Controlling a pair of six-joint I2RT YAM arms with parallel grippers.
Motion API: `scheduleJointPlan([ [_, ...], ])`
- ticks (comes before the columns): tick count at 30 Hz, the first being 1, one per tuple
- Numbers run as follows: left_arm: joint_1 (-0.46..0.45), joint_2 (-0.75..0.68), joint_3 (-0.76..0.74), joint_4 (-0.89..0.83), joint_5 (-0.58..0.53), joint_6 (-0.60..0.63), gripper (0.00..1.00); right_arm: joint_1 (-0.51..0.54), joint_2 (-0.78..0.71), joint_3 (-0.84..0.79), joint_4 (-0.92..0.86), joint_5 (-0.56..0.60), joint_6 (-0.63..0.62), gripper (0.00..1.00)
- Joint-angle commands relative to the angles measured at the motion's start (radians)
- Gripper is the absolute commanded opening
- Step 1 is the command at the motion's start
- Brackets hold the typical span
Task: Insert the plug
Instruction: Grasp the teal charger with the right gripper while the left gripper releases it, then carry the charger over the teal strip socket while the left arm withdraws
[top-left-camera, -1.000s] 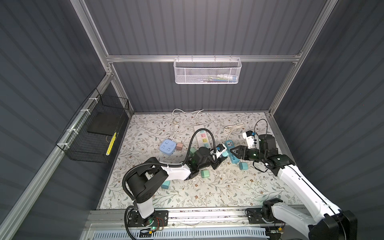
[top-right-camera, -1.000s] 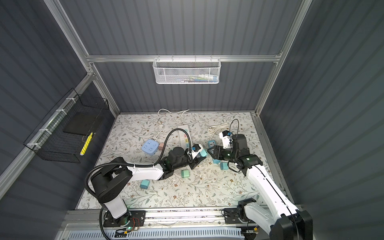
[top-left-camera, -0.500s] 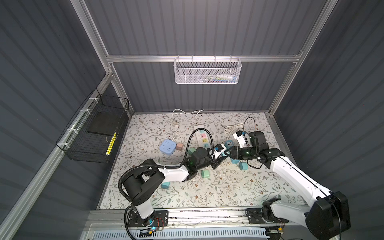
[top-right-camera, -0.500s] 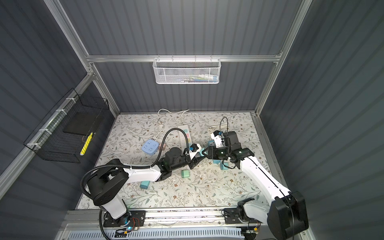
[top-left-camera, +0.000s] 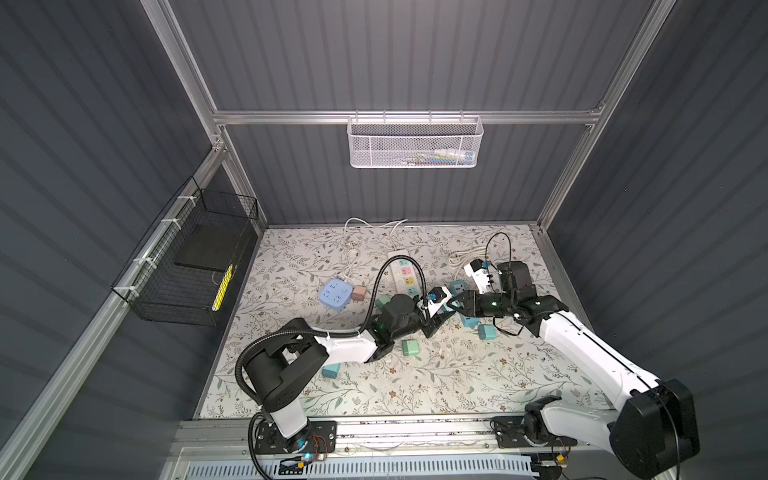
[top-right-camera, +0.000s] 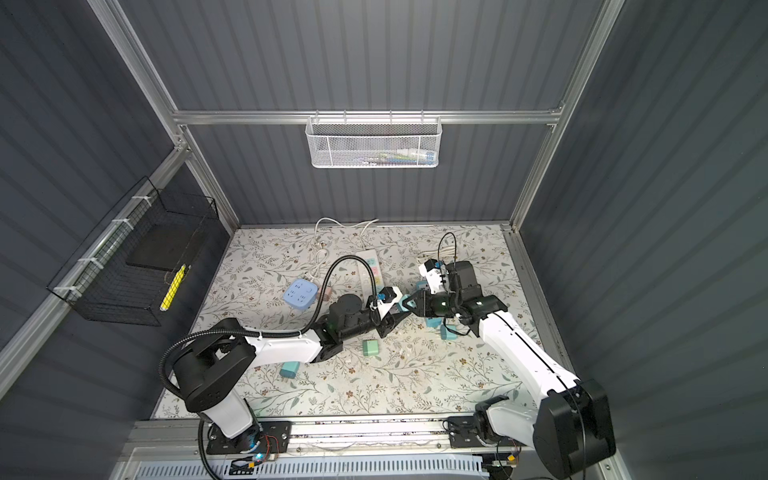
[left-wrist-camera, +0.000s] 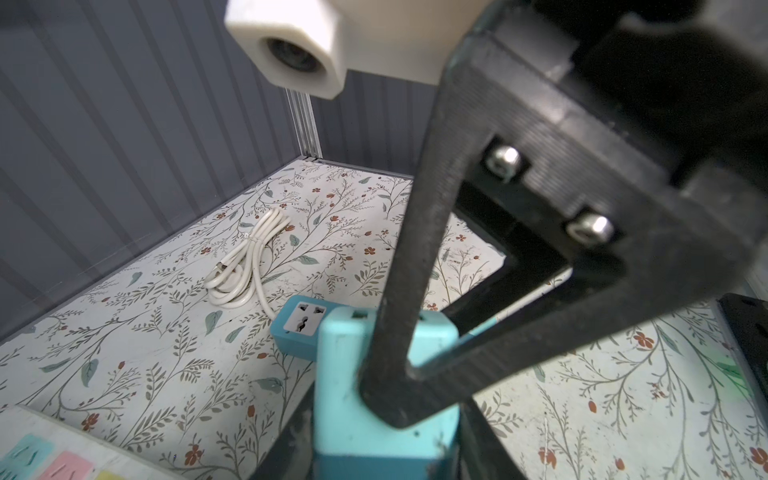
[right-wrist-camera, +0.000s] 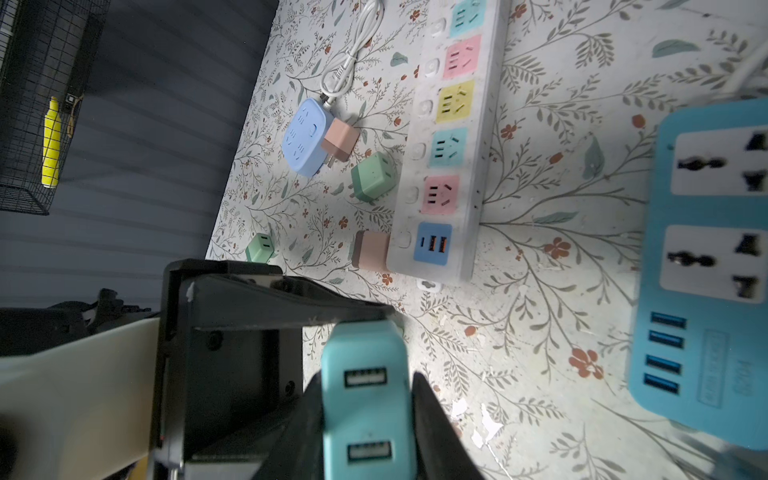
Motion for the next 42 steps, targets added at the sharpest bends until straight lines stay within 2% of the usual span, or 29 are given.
scheduleJointPlan([
  [1,-0.006,-0.026,0.0,0.014,0.011,0.008,0.27,0.005,-0.006,0.014,0.034,-0.021,0.014,0.26],
  [4,-0.006,-0.038,-0.003,-0.003,-0.054,-0.008,0.46,0.005,-0.01,0.02,0.013,0.04,-0.008,0.23],
  [5,-0.006,-0.045,-0.016,0.008,-0.113,-0.028,0.54,0.005,-0.01,0.025,0.0,0.069,-0.029,0.23],
  [7,-0.004,-0.072,-0.065,0.076,-0.256,-0.09,0.77,0.004,-0.011,0.05,-0.043,0.152,-0.073,0.22],
  [9,0.003,-0.112,-0.131,0.164,-0.377,-0.16,0.85,0.004,-0.009,0.062,-0.056,0.253,-0.128,0.23],
  [10,0.012,-0.132,-0.164,0.207,-0.423,-0.209,0.88,0.004,-0.002,0.058,-0.052,0.351,-0.147,0.23],
  [12,0.03,-0.169,-0.224,0.265,-0.455,-0.286,0.89,0.004,0.041,0.073,-0.057,0.473,-0.17,0.22],
  [16,0.05,-0.239,-0.281,0.25,-0.478,-0.357,0.89,0.002,0.157,0.095,-0.021,0.652,-0.212,0.2],
  [19,0.068,-0.273,-0.311,0.249,-0.485,-0.377,0.9,-0.002,0.284,0.178,-0.057,0.723,-0.239,0.19],
  [29,0.107,-0.324,-0.361,0.254,-0.467,-0.42,0.9,-0.029,0.492,0.302,-0.001,0.697,-0.293,0.18],
  [42,0.126,-0.332,-0.369,0.248,-0.448,-0.42,0.9,-0.048,0.536,0.311,0.037,0.645,-0.315,0.19],
])
